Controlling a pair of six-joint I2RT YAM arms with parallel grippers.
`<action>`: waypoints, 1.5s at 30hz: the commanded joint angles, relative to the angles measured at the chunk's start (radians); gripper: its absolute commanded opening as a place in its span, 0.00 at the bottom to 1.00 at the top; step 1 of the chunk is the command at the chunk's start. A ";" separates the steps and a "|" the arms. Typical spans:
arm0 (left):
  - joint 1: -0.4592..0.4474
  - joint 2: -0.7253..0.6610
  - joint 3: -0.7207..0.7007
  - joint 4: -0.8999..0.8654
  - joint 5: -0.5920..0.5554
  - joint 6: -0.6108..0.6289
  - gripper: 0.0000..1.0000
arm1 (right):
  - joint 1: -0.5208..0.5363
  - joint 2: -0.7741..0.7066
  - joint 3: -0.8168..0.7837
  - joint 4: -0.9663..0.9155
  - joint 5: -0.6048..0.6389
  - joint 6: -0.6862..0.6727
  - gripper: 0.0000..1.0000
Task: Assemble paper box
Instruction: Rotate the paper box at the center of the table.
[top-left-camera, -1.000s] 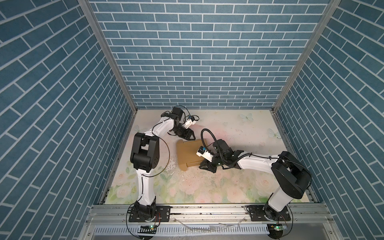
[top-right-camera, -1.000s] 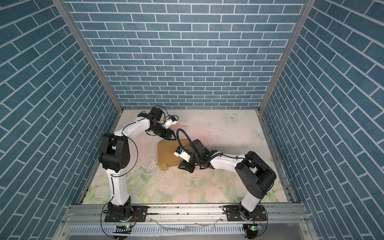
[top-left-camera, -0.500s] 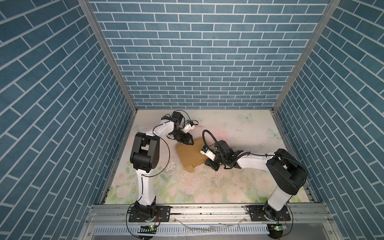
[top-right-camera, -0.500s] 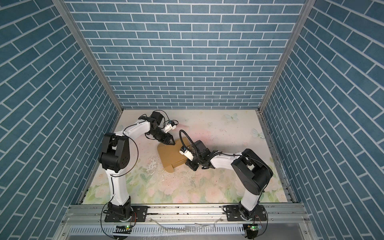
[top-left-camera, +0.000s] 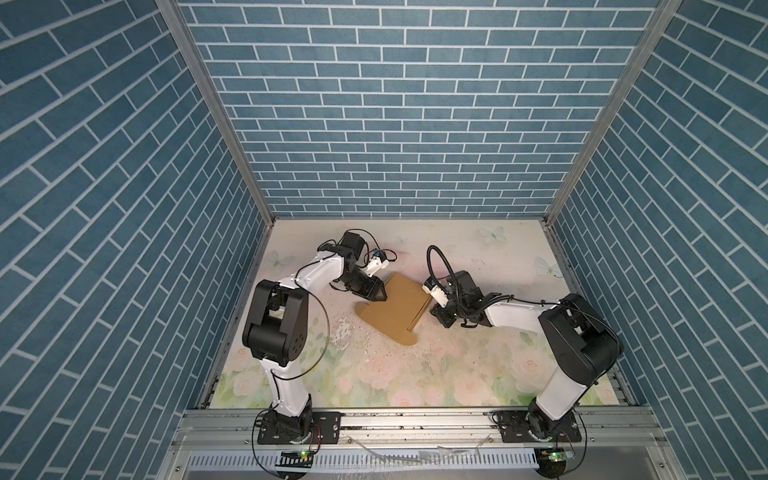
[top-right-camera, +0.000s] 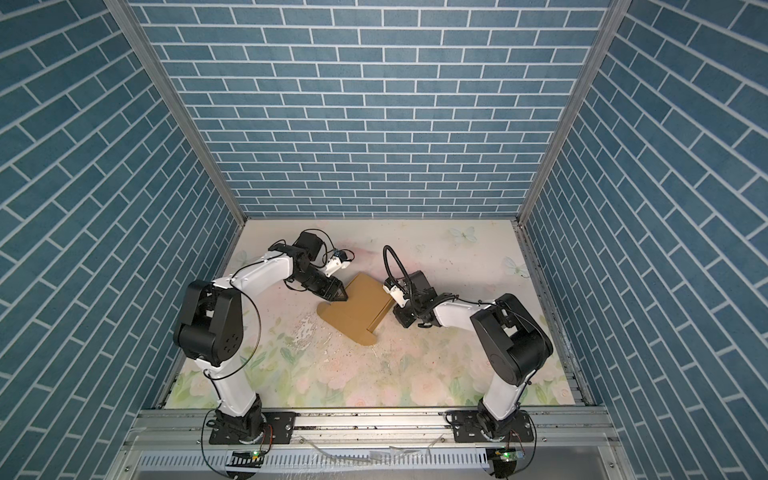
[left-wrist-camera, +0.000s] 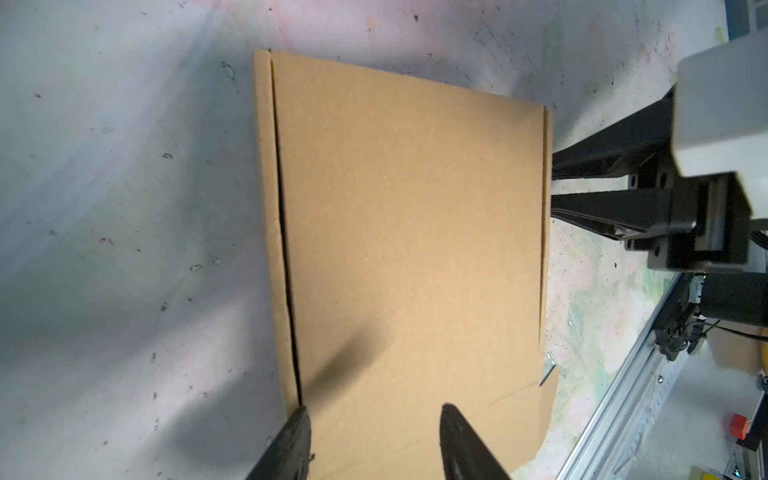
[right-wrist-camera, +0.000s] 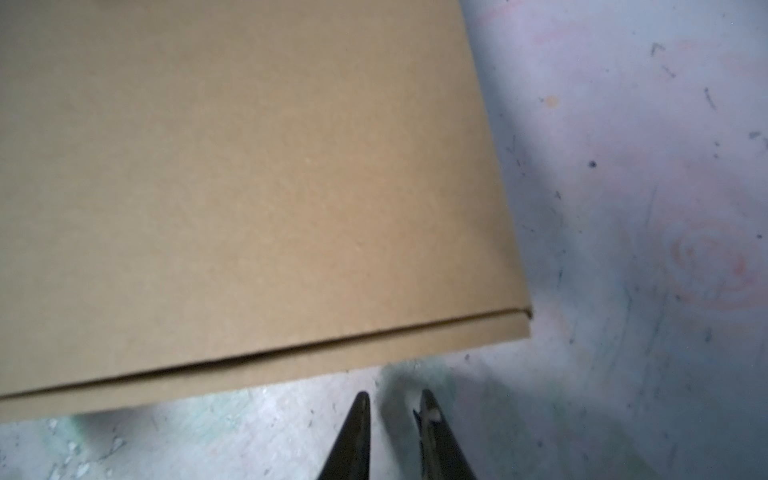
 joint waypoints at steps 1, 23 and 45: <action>-0.004 -0.029 -0.002 0.021 -0.017 0.014 0.52 | -0.004 -0.088 -0.024 -0.030 0.022 -0.046 0.25; 0.011 0.133 0.125 -0.012 -0.112 0.037 0.36 | 0.010 -0.129 -0.120 0.137 -0.066 0.042 0.27; 0.045 0.154 0.100 0.013 -0.109 0.013 0.24 | 0.047 -0.324 -0.184 0.161 0.072 -0.149 0.49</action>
